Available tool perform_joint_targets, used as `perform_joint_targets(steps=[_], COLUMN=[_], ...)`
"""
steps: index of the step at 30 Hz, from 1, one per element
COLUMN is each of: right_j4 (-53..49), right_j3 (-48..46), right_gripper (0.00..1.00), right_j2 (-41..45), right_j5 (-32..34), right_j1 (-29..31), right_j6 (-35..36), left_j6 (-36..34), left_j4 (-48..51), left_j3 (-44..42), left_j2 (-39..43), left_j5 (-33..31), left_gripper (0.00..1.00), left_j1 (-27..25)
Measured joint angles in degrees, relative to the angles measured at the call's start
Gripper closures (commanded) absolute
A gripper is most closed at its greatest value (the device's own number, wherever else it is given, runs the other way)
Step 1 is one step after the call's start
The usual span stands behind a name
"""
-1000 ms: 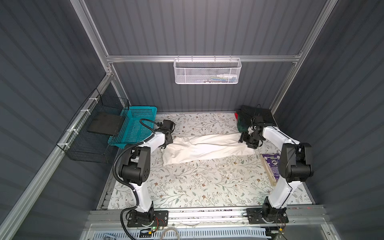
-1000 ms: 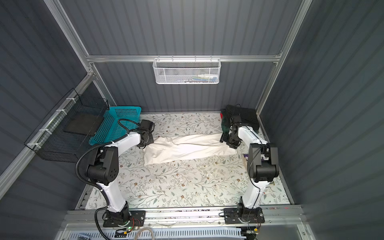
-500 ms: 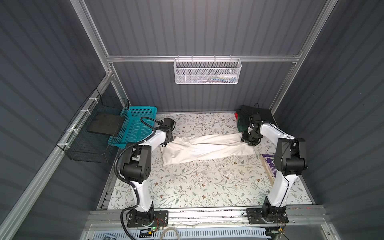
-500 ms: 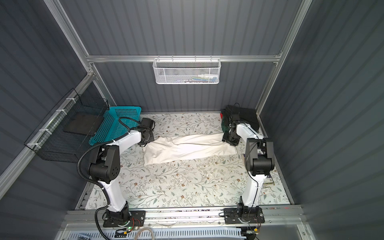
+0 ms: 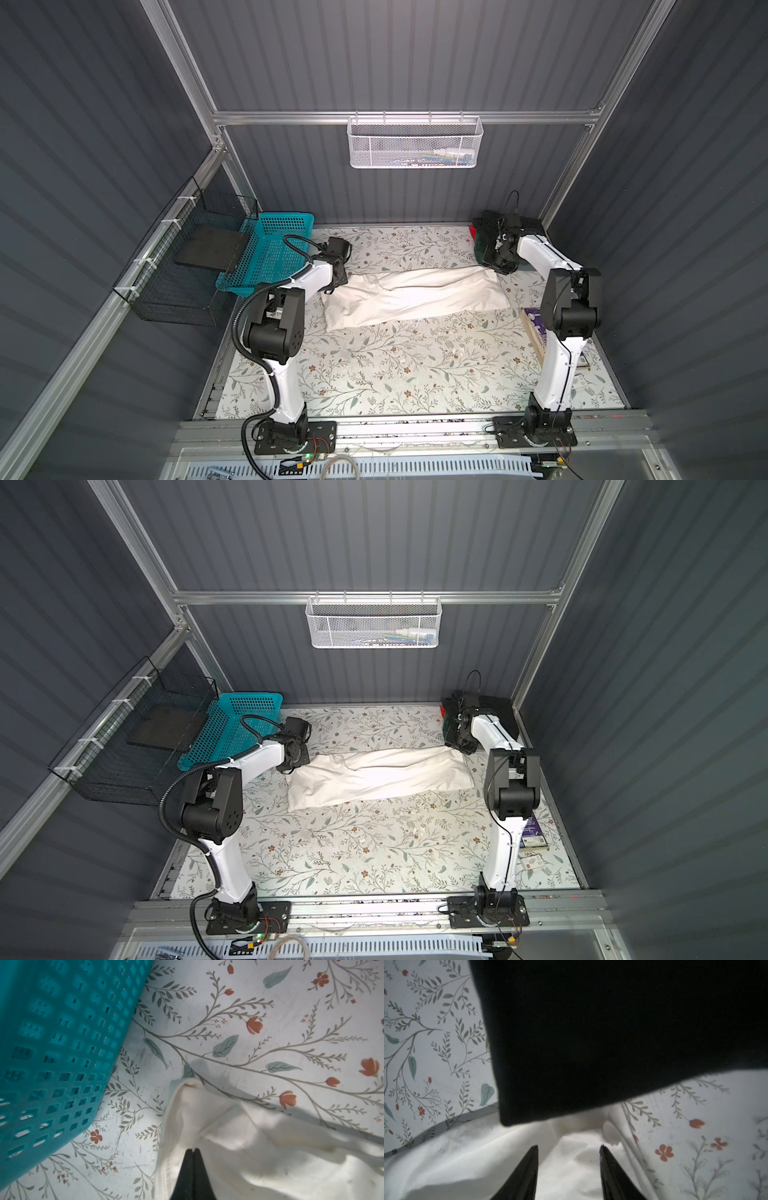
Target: Fold and stack the t-shirts
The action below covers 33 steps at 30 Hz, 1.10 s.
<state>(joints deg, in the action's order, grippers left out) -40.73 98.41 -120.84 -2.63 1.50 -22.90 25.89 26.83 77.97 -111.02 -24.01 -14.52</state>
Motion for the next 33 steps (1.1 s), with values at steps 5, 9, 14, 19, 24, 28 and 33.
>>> perform_joint_targets(steps=[5,9,14,19,24,28,33], right_j4=[-1.42,-2.12,-1.38,-0.46,0.87,2.93,5.22], right_j3=[1.49,0.57,-6.88,-12.28,-14.29,-15.5,-16.46], right_gripper=[0.49,0.48,0.45,0.46,0.45,0.48,0.6], right_j2=[0.11,2.67,10.08,13.46,13.29,13.29,11.28], right_j5=[5.66,7.58,7.58,5.38,3.82,3.39,1.9], right_j1=[-0.02,0.0,1.16,3.61,6.21,8.55,10.4], right_j6=[2.05,2.89,3.32,3.23,2.82,2.32,1.36], left_j6=[-0.26,-0.5,-1.07,-1.44,-1.68,-1.29,0.98], left_j4=[0.02,0.61,1.77,0.28,-1.2,-2.43,-3.89], left_j3=[0.11,1.09,4.5,-0.13,-5.16,-10.1,-17.92], left_j2=[-0.02,-0.02,1.46,11.32,18.93,18.84,17.9], left_j5=[-0.46,-1.36,-1.49,1.01,3.74,7.02,11.34], left_gripper=[1.0,0.58,0.05,0.0,0.0,0.06,0.25], left_j1=[0.0,0.0,0.0,-0.72,-5.22,-9.86,-10.56])
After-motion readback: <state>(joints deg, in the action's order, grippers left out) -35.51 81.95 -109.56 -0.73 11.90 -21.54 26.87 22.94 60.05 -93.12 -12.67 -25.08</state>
